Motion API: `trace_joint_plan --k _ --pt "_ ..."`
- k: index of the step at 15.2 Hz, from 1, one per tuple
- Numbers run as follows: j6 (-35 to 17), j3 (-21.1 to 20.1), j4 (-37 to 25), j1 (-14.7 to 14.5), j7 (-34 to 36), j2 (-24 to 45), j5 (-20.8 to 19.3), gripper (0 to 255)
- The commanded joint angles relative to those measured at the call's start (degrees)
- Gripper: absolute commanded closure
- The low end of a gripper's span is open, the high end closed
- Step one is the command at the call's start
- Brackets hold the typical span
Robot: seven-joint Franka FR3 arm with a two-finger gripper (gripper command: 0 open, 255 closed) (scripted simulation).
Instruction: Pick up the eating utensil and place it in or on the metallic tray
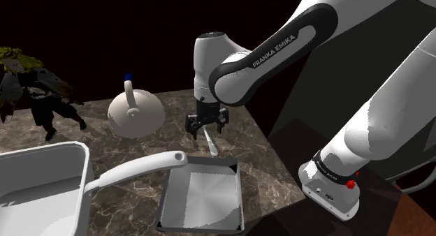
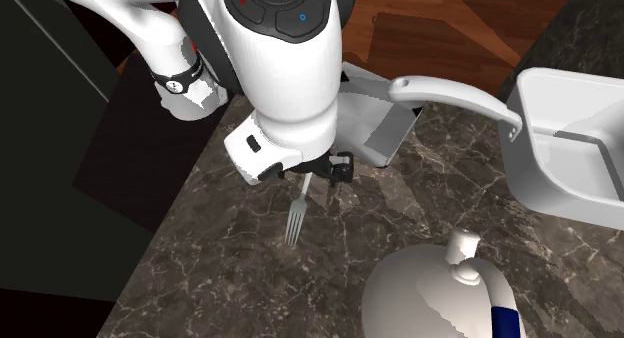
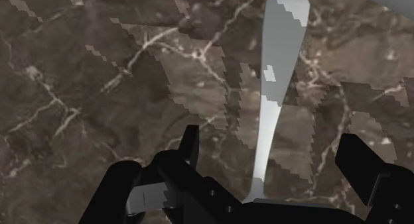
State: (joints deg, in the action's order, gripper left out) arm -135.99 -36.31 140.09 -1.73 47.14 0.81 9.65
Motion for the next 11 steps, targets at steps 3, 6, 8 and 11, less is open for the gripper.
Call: trace_joint_plan --k 3,6,8,11 --pt "0.0 0.0 0.0 0.0 0.0 0.0 0.0 255" --pt "0.0 0.0 0.0 0.0 0.0 0.0 0.0 255" --pt "0.0 0.0 0.0 0.0 0.0 0.0 0.0 255" --pt "0.9 0.0 -0.2 0.0 -0.3 -0.8 0.5 255"
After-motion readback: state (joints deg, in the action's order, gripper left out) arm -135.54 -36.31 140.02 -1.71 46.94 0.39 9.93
